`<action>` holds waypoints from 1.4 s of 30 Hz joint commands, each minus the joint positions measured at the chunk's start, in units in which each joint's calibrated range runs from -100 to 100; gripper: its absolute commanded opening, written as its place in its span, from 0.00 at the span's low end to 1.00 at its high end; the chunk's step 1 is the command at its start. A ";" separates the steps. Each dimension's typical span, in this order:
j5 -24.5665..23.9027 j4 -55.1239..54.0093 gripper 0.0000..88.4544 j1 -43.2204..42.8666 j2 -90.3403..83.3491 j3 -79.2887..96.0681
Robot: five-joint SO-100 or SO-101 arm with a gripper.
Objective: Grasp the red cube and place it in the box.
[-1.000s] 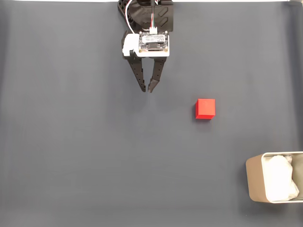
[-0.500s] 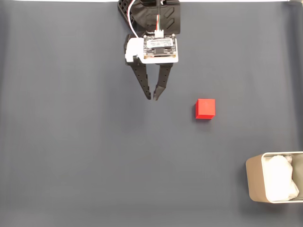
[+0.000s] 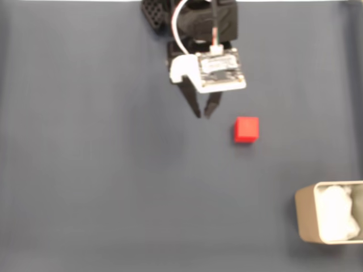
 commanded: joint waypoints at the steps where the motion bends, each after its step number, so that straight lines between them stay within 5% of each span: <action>1: 0.59 0.73 0.02 -2.53 1.01 -5.28; 16: 0.88 7.94 0.06 -12.19 4.04 -9.85; 42: 3.91 6.46 0.35 -12.83 6.55 -7.66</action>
